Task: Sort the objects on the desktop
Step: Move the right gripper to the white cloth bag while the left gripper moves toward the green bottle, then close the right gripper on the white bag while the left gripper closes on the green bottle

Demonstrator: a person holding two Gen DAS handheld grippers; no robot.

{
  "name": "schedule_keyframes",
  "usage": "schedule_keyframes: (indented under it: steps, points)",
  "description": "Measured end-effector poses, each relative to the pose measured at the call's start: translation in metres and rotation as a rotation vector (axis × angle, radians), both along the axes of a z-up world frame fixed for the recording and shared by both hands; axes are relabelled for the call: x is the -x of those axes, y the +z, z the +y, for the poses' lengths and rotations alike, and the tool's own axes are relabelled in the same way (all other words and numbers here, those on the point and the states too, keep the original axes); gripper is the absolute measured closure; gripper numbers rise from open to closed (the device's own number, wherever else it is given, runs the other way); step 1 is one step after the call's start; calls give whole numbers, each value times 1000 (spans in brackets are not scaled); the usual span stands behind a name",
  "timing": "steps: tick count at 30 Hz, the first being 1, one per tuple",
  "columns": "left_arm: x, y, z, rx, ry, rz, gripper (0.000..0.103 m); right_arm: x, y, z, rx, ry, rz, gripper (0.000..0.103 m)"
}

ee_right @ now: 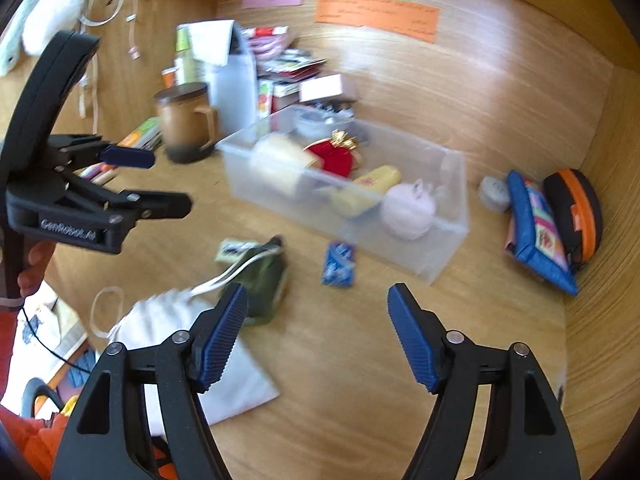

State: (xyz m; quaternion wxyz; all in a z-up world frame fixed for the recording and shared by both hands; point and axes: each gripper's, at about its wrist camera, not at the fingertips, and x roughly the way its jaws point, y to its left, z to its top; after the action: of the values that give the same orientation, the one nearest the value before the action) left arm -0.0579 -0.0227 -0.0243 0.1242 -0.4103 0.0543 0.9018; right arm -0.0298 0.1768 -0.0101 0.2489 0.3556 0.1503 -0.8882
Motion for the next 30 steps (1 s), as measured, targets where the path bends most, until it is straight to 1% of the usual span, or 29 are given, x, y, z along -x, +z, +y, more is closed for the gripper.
schedule_keyframes:
  steps: [8,12,17,19,20,23,26,28,29,30]
  points:
    - [-23,-9,-10,-27,30,-11,13,-39,-20,-20,20,94,-60,29]
    - [-33,-11,-14,-37,41,-10,13,-48,-31,-32,22,125,-90,26]
    - [-37,-17,-16,-43,40,-26,13,-50,-47,-45,-2,145,-125,26]
    - [-38,-20,-15,-41,34,-34,13,-47,-54,-48,-13,141,-138,21]
    - [-37,-21,-14,-40,32,-36,13,-45,-56,-48,-16,137,-140,21]
    - [-37,-22,-8,-51,18,-41,13,-41,-62,-46,4,132,-156,21]
    - [-33,-23,-1,-51,-1,-44,13,-39,-65,-43,26,141,-167,30]
    - [-31,-23,3,-52,-13,-47,13,-41,-65,-41,40,154,-164,46]
    - [-29,-23,5,-51,-18,-48,13,-42,-64,-40,40,155,-160,48]
    - [-28,-24,8,-49,-20,-49,13,-43,-64,-38,45,158,-159,53]
